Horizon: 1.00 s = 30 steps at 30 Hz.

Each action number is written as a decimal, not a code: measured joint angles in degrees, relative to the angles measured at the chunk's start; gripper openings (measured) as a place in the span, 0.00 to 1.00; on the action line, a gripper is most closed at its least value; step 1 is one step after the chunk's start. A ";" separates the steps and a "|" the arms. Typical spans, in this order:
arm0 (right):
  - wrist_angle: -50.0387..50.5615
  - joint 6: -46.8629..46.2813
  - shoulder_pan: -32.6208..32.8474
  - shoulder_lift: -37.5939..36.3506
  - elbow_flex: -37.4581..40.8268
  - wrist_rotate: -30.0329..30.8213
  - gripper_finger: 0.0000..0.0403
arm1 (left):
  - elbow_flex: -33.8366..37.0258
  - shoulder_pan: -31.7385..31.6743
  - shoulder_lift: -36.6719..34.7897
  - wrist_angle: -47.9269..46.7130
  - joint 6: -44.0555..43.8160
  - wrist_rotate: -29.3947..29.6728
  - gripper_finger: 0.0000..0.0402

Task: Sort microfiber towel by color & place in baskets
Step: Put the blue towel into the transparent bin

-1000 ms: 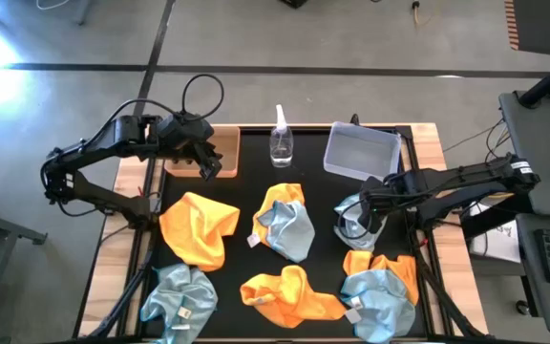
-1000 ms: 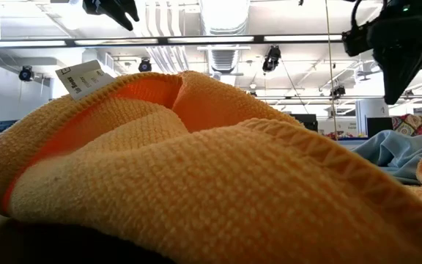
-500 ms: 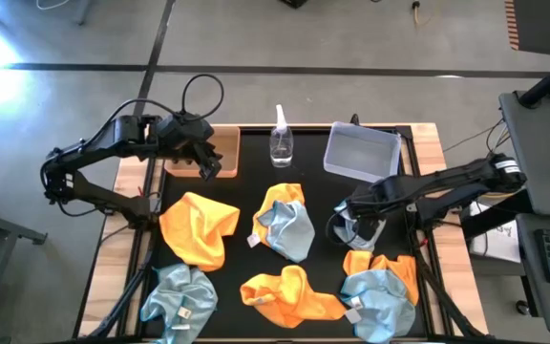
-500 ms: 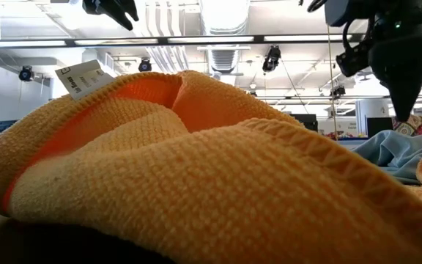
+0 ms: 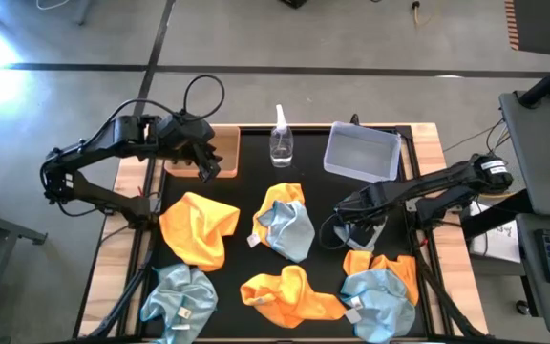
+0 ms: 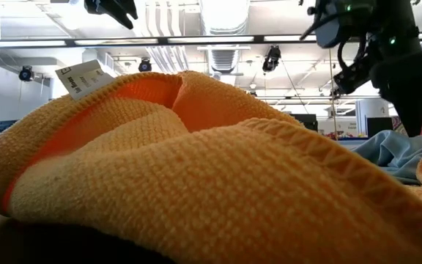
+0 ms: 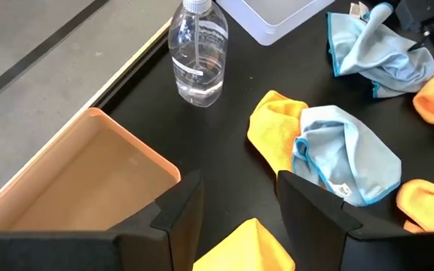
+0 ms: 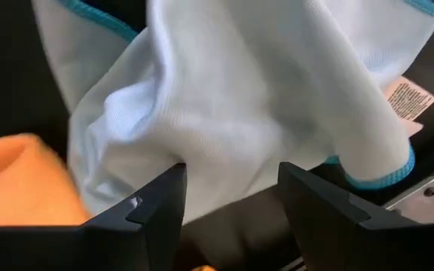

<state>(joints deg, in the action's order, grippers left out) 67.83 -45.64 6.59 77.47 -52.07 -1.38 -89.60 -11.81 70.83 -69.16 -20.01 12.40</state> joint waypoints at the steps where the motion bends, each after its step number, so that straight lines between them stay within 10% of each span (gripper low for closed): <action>1: -0.22 0.04 0.00 0.75 0.00 0.31 0.51 | 0.00 0.00 0.00 0.00 0.00 0.00 0.39; 30: -7.38 4.62 0.00 16.48 -0.09 0.31 0.51 | 0.00 0.00 0.03 0.11 -0.44 0.02 0.39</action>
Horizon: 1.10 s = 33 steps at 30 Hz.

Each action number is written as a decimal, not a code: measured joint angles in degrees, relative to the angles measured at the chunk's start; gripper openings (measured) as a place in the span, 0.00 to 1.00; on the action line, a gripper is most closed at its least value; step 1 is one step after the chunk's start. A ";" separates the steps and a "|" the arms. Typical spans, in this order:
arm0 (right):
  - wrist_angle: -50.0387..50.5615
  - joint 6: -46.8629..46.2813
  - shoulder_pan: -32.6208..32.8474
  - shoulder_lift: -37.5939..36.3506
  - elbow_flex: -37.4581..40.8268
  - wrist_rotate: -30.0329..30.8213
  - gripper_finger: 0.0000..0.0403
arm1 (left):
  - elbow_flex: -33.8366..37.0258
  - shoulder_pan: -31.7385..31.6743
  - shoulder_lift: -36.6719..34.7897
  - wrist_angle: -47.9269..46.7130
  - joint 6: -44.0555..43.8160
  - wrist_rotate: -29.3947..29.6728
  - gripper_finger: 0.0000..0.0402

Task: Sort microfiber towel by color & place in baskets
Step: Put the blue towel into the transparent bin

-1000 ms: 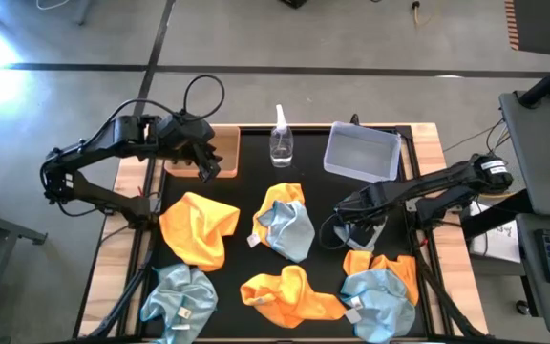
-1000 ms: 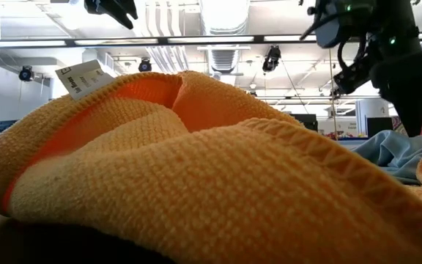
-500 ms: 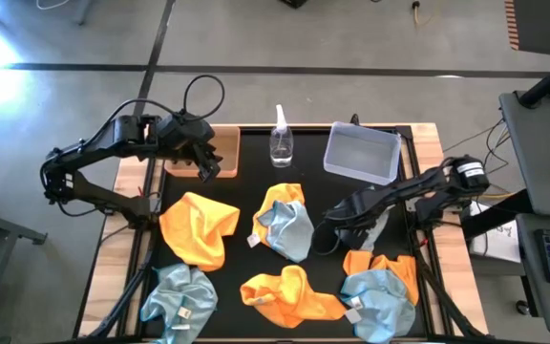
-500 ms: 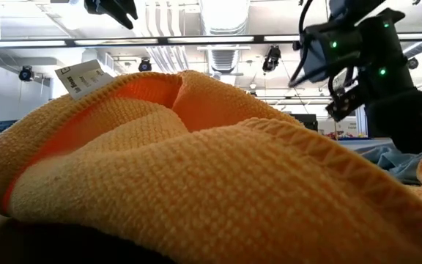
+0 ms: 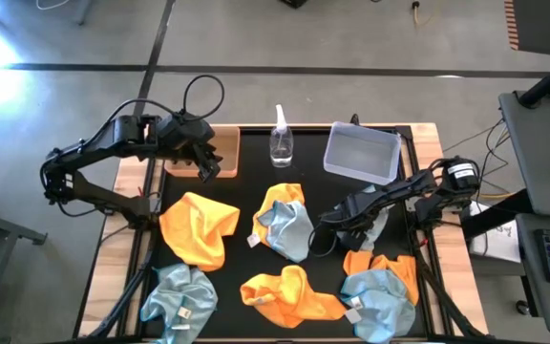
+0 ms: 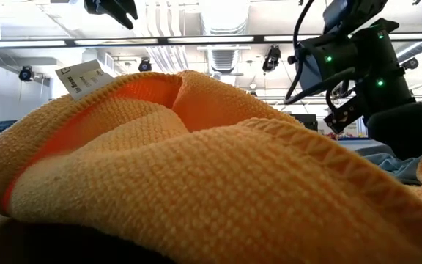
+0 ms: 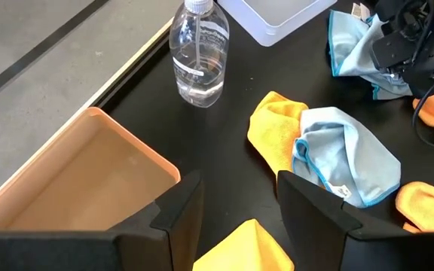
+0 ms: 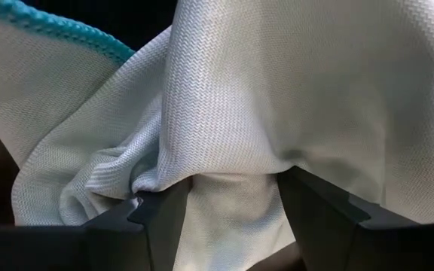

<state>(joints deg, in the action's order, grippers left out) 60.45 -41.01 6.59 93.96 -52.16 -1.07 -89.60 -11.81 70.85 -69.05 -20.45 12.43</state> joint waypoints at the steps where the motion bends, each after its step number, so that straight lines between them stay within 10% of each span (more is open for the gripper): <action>1: -0.03 0.00 0.00 -0.16 0.02 0.20 0.51 | 0.00 0.00 0.04 0.02 0.00 0.00 0.39; 22: -1.60 1.14 0.04 -0.64 0.04 1.11 0.08 | 0.00 0.00 0.04 0.04 -0.02 0.04 0.39; 33: -1.37 0.82 -0.04 -4.85 -1.93 -1.23 0.03 | 0.00 -0.01 0.04 0.04 -0.02 0.07 0.39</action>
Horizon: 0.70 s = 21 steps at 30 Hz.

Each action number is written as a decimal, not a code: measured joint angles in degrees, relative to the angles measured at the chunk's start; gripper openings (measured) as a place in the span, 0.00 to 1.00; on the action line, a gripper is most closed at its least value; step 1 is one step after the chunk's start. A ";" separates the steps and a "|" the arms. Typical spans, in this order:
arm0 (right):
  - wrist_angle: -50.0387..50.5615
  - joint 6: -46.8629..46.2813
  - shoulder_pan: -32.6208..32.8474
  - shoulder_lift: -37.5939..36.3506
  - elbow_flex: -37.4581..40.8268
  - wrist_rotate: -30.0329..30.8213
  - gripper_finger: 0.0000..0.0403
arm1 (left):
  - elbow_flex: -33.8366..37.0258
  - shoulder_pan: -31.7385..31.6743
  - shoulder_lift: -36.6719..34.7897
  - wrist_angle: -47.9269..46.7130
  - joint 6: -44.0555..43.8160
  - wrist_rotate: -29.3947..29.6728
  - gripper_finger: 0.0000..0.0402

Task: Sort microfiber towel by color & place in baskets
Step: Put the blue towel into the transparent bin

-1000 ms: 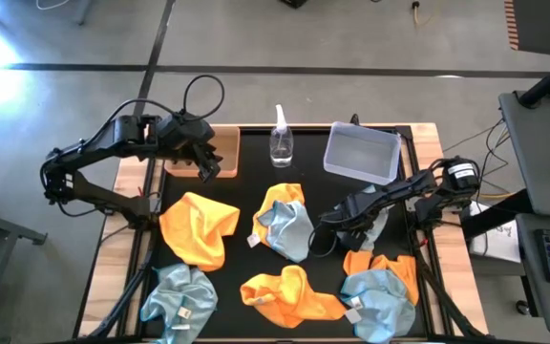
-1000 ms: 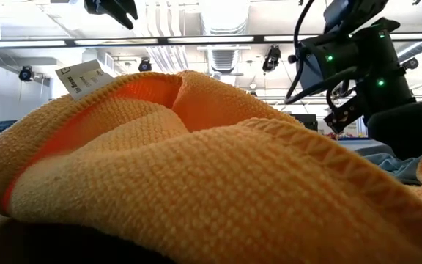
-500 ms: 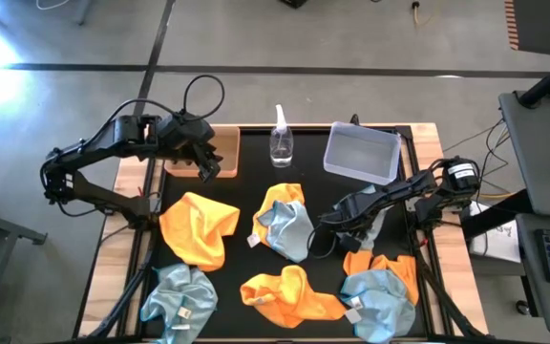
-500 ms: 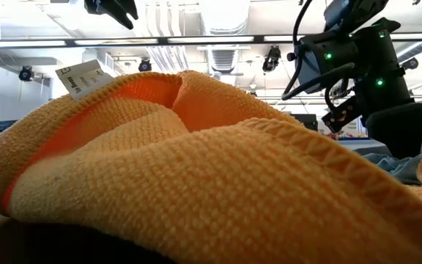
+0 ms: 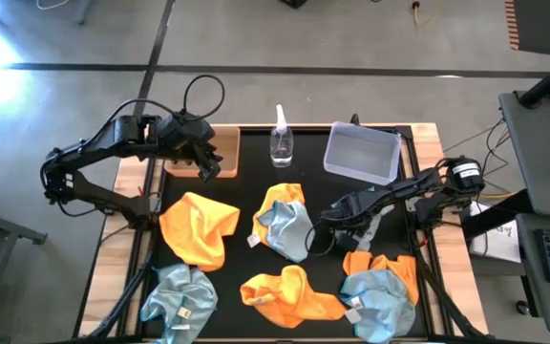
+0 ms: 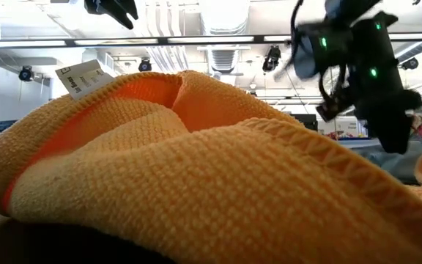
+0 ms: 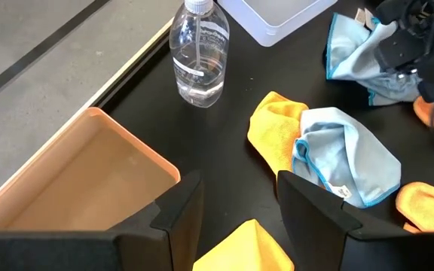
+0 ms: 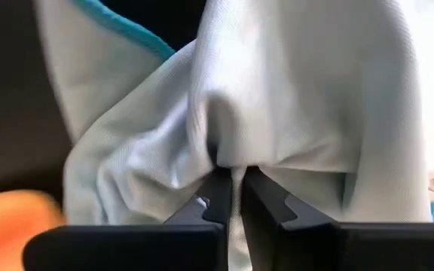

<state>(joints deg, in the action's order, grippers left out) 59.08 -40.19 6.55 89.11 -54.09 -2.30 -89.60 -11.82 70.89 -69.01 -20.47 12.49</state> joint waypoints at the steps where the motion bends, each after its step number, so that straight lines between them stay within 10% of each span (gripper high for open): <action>1: 0.15 0.10 0.00 -0.73 -0.60 -0.11 0.03 | 0.00 0.01 0.00 0.00 0.00 0.00 0.39; 21: 0.36 0.93 0.04 -13.80 -18.81 11.77 0.03 | 0.00 0.01 0.00 0.00 0.46 0.02 0.39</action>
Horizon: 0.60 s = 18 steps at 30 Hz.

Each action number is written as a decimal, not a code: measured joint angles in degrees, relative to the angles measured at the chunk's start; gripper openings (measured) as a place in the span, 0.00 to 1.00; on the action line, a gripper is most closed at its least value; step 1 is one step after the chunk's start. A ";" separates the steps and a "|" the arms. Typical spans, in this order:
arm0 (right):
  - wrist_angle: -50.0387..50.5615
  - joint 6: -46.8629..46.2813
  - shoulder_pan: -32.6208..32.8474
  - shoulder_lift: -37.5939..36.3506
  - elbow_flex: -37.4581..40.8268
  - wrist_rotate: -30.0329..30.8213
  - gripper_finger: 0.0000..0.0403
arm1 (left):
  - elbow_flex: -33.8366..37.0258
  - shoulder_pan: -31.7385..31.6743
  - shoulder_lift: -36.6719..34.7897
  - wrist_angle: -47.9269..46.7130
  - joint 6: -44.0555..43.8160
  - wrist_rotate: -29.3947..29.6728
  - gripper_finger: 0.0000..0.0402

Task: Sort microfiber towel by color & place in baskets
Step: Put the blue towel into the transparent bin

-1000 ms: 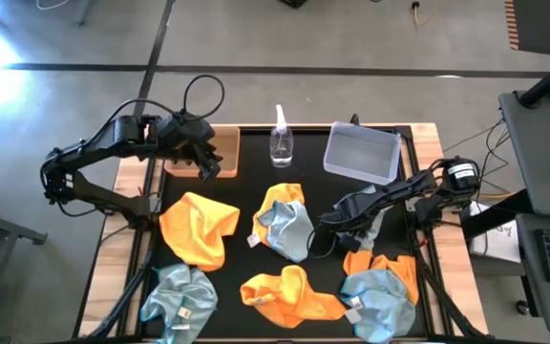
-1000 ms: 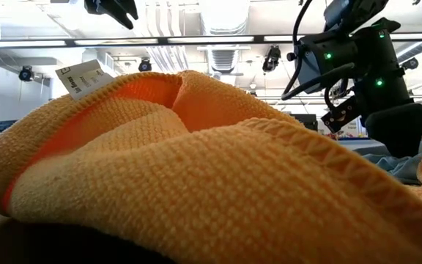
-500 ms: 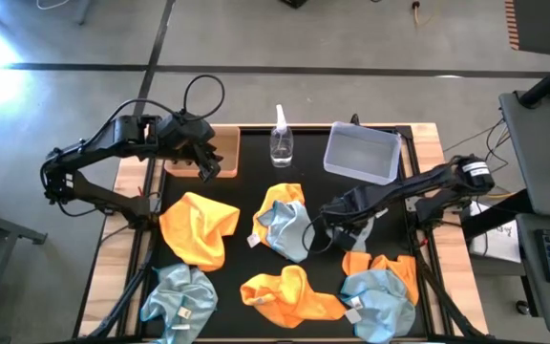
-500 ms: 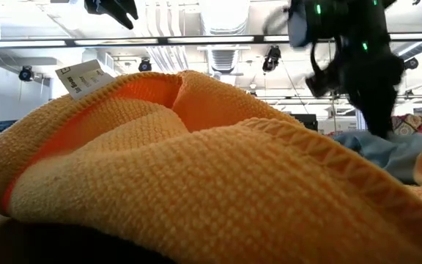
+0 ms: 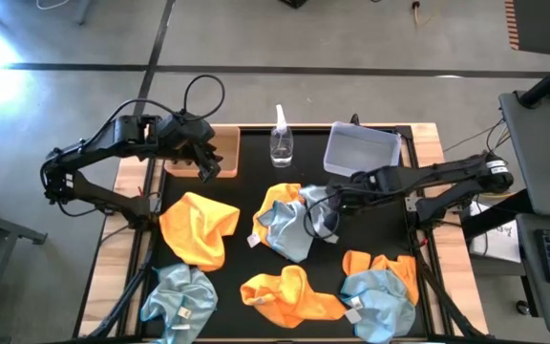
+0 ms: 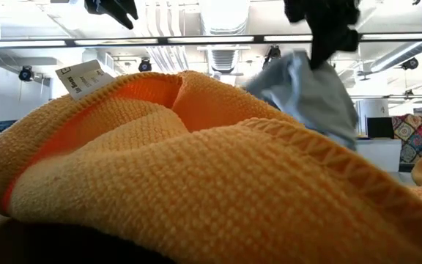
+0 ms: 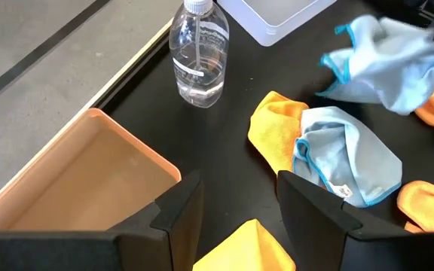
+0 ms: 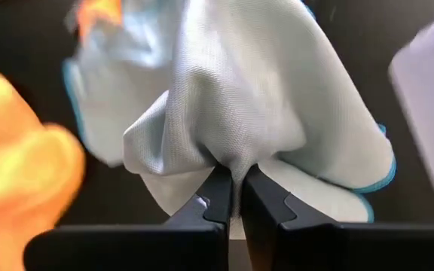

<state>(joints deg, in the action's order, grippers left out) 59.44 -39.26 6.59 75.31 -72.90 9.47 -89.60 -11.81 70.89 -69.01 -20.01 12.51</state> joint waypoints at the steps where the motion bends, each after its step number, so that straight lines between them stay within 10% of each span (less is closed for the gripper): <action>1: 0.00 0.80 0.00 -0.30 -0.95 1.37 0.03 | 0.00 -0.02 0.00 -0.01 0.00 0.00 0.39; 18: -2.63 17.95 -0.04 -0.94 -9.81 11.88 0.03 | 0.00 -0.02 0.00 -0.04 0.04 -0.02 0.39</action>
<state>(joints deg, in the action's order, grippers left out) 56.81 -21.31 6.55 74.37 -82.71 21.35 -89.60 -11.84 70.89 -69.06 -19.97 12.49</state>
